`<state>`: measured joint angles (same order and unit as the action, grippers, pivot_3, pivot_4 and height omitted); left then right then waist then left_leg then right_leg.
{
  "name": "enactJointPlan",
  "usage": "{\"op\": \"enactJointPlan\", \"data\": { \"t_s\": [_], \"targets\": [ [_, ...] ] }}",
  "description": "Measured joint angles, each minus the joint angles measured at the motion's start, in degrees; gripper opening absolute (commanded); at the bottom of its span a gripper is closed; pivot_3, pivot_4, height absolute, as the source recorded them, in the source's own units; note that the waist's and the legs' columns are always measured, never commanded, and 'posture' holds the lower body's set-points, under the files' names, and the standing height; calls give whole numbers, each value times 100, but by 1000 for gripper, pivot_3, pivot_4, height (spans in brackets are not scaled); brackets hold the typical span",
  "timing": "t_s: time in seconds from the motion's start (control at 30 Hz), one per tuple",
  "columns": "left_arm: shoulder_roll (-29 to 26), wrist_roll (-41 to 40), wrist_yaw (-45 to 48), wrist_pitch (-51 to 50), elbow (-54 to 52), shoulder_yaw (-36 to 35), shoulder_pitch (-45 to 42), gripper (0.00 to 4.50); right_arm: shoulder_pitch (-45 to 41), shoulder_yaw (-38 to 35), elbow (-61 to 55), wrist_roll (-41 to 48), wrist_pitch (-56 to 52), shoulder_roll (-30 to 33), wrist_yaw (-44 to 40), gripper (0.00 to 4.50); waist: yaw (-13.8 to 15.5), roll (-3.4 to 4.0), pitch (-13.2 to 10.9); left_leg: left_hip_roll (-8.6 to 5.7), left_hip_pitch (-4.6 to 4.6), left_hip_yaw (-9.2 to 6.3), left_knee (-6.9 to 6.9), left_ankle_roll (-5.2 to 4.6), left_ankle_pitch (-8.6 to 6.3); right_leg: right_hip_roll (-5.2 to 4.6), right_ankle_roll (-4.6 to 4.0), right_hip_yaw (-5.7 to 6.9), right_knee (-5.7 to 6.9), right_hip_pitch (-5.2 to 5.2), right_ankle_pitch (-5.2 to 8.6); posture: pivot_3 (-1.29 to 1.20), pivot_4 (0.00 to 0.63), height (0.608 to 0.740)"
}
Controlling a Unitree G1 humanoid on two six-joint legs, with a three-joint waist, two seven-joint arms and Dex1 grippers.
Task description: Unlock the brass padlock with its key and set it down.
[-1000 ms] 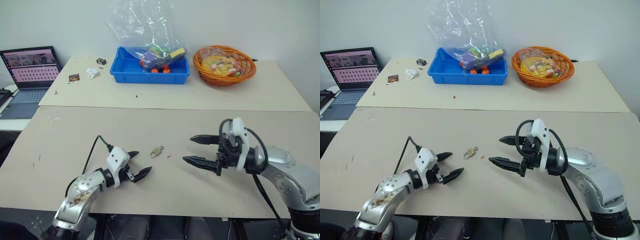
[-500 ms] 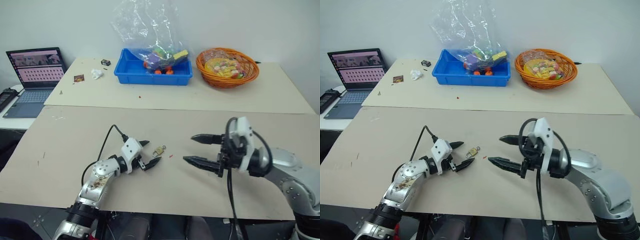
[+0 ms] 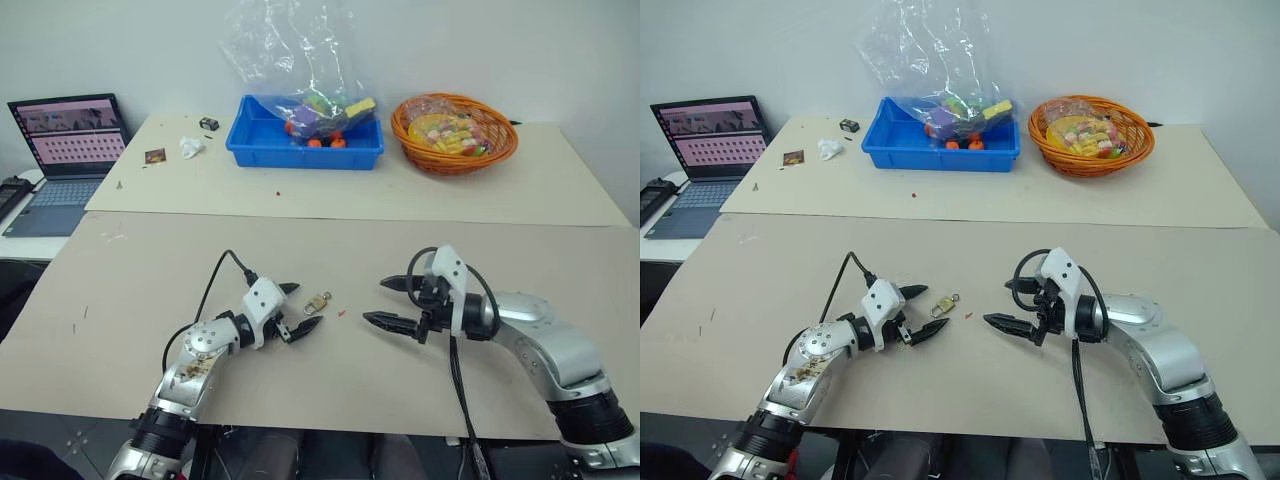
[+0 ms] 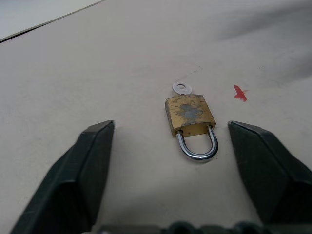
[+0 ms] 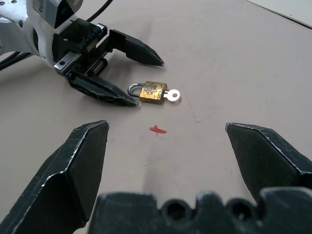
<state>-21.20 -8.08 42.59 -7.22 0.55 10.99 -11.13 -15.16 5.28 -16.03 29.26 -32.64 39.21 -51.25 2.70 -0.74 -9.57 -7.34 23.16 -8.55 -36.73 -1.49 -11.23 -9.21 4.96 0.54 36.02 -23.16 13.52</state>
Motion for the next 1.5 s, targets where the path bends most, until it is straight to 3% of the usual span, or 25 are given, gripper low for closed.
{"op": "enactJointPlan", "data": {
  "t_s": [0.03,0.13,0.2,0.6,0.77,0.83,0.93,1.0,1.13,1.27,1.5],
  "targets": [
    [14,17,19,-21,0,23,-20,2506,5,0,0,-1,0,-3,-7,4500,3,0,0,-1,0,0,0,0,0,-1,0,0,0,1,0,0,150,740],
    [94,32,31,-37,-1,90,-35,1244,14,-1,-1,-1,0,-7,-43,4500,3,0,0,-2,0,0,-1,0,0,-1,1,-1,-1,2,0,0,150,740],
    [146,111,29,-52,24,139,-77,824,21,-4,-3,0,0,-11,-55,4500,8,0,0,-1,0,0,-1,0,0,0,1,0,0,1,-1,0,150,740],
    [345,223,-7,35,244,165,-259,830,193,-156,-134,12,-1,-18,-58,4500,19,0,0,-1,-2,0,-3,0,1,0,3,-1,1,4,-2,0,150,740],
    [28,302,-77,310,36,60,-241,830,227,-158,-215,7,-2,-37,66,4500,-43,-9,-6,6,12,-1,-3,2,1,10,1,-2,3,-15,-3,0,150,740],
    [-383,547,-97,930,-185,-68,-239,830,251,-165,-236,10,-6,-38,100,4500,-93,-13,-8,9,16,2,-2,2,1,13,-12,-9,3,-27,-11,0,150,740],
    [-1464,1499,-327,2824,-460,-410,-239,830,284,-282,-262,116,-73,-63,162,4500,-144,-13,-10,11,22,14,5,6,-2,14,-60,-24,0,-44,-39,0,150,740],
    [-1727,1925,-569,3737,-676,-631,-166,830,266,-440,-288,292,-195,-154,222,4500,-135,-13,-10,8,23,16,6,3,-3,13,-58,-28,-11,-40,-39,0,150,740],
    [-1639,2031,-871,4500,-1262,-672,302,830,40,-684,-333,768,-569,-332,404,4500,-142,-14,-12,8,22,27,6,-4,-7,16,-52,-38,-12,-42,-41,0,150,740],
    [-1609,2141,-1056,4938,-1089,-667,162,830,-526,-831,-321,1478,-1262,-412,430,4500,-141,-13,-12,30,16,28,6,5,0,42,-36,-40,-4,-44,-32,0,150,740],
    [-1586,2117,-1068,5407,-636,-427,-206,830,-935,-783,70,2132,-1848,-33,-359,4500,-154,-14,-12,27,15,51,5,4,0,44,-40,-59,-3,-49,-39,0,150,740]
  ]
}}
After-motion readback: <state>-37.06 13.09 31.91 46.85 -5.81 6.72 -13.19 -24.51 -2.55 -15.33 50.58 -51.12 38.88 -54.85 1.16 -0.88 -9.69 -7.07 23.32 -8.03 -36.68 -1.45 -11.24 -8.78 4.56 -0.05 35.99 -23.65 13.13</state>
